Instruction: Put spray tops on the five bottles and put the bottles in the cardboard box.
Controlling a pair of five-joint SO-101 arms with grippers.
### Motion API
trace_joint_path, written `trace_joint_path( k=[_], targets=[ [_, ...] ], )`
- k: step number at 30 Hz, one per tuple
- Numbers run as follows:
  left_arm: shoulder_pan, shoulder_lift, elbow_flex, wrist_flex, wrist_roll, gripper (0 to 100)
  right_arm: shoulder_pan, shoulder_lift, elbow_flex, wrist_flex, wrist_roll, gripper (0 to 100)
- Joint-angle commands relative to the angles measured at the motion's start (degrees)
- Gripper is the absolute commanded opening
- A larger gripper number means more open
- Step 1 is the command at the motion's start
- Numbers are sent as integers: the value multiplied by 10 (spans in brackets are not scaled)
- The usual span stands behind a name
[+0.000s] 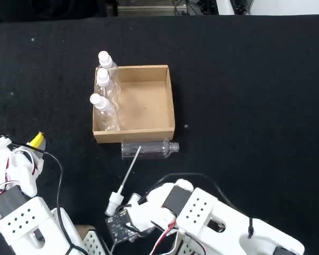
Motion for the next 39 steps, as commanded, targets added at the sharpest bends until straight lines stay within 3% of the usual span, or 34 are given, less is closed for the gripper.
trace_joint_path(
  k=[1,4,7,12,16,20,26,30,36,39],
  targets=[
    [-6,3,-7,-14,6,350,41,0,16,-34,-5,286],
    [-6,3,-7,-14,6,350,64,0,34,-47,-4,275],
    [-5,3,-6,-14,6,350,105,-1,15,-33,-4,192],
    [-5,3,-6,-14,6,350,188,0,-98,87,21,124],
    [-5,3,-5,-14,6,350,330,0,-212,185,83,124],
    [-4,3,-4,-14,6,350,520,0,-286,214,99,124],
    [-1,3,-4,-14,6,350,822,21,-279,120,98,124],
    [-1,3,-5,-14,6,350,958,112,-258,58,78,124],
    [-1,1,-5,-14,6,350,1024,315,-276,-91,-105,180],
    [-1,1,-4,-11,6,350,1021,401,-327,-89,-127,278]
  ],
)
